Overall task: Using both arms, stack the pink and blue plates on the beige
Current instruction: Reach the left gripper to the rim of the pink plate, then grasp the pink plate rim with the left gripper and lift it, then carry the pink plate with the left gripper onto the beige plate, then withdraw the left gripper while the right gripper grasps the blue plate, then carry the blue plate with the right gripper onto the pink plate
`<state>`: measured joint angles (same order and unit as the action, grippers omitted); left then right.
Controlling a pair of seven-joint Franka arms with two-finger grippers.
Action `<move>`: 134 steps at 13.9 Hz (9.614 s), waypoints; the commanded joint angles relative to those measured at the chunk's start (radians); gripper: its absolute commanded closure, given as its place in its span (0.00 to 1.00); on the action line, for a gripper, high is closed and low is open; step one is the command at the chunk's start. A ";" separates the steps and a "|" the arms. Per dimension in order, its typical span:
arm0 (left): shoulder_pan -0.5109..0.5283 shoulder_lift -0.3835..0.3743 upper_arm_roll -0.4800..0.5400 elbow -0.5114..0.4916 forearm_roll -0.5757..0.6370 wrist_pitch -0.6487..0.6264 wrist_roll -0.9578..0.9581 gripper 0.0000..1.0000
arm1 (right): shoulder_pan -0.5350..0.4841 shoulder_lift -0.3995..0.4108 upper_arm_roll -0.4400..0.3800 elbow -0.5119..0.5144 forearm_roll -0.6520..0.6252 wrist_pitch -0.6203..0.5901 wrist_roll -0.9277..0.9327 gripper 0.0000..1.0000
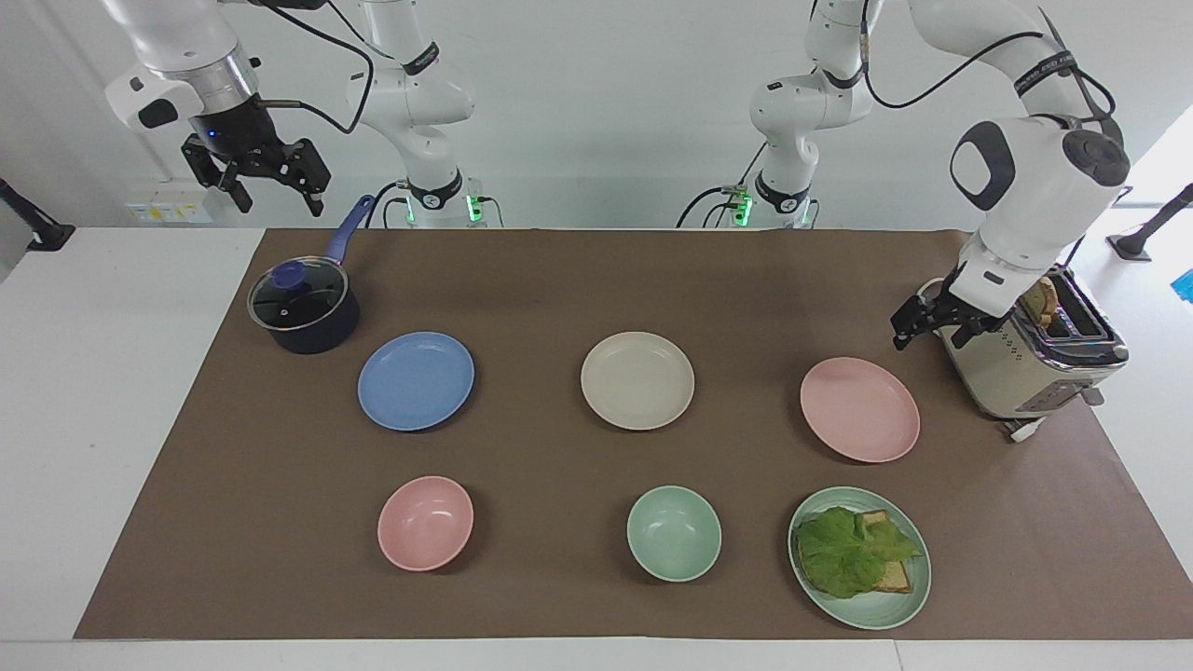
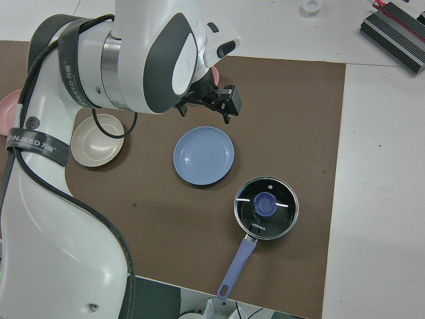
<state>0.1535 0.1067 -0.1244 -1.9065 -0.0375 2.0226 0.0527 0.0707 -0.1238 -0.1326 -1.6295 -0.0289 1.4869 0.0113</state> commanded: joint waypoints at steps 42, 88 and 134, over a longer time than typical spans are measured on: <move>-0.182 0.062 -0.038 0.096 -0.163 -0.180 -0.276 1.00 | -0.006 -0.008 0.001 -0.009 -0.002 -0.014 -0.013 0.00; -0.137 -0.001 -0.003 0.153 0.022 -0.191 -0.105 0.00 | -0.044 0.368 0.004 -0.444 0.165 0.797 -0.264 0.00; -0.163 -0.190 0.138 0.221 0.019 -0.331 -0.110 0.00 | 0.498 0.408 0.076 -0.286 0.225 0.794 0.418 1.00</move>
<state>0.0183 -0.0784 -0.0105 -1.6863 -0.0329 1.6908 -0.0619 0.5670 0.2802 -0.0603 -1.9010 0.1755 2.2425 0.4389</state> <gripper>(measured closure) 0.000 0.956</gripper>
